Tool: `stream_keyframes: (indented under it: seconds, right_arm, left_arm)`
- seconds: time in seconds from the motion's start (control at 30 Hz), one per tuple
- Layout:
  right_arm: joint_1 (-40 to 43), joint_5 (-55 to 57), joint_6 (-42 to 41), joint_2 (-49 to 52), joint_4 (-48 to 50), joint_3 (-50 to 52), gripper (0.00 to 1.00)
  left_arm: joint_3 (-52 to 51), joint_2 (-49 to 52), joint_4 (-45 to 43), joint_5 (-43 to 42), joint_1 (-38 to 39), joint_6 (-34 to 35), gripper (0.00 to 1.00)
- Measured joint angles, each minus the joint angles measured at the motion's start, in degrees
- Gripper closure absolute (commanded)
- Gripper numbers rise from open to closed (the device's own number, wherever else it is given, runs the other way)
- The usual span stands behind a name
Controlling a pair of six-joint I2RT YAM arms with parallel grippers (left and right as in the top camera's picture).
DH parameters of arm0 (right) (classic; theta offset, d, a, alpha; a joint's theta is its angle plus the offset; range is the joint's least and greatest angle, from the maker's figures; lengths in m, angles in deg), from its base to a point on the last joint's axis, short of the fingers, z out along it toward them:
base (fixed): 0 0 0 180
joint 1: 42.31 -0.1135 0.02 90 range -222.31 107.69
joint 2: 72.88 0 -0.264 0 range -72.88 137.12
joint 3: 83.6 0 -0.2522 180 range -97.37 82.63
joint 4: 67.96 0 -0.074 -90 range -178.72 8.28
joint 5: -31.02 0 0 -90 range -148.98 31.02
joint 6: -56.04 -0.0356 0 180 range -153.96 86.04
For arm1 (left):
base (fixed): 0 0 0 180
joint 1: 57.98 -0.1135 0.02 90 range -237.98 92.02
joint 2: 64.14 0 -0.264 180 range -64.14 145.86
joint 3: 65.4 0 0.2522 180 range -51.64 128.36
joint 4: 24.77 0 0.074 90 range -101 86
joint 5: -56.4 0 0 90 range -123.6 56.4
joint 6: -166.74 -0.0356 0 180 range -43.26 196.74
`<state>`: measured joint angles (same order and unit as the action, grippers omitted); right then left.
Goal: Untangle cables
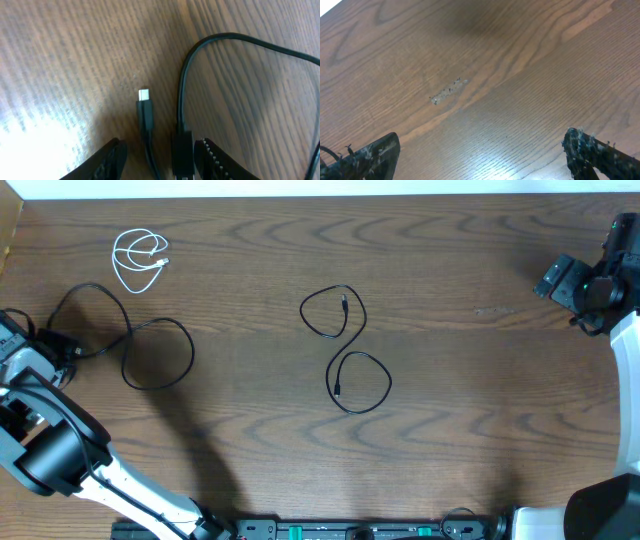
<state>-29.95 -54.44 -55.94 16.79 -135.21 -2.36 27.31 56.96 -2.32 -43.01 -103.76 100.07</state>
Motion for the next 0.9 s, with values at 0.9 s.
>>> stream_keyframes:
  seconds: [0.9]
  right_arm:
    - [0.0,0.0,0.0,0.0,0.0,0.0,0.01]
  left_arm:
    - [1.0,-13.3,20.6,-1.5,10.1,-2.9,0.21]
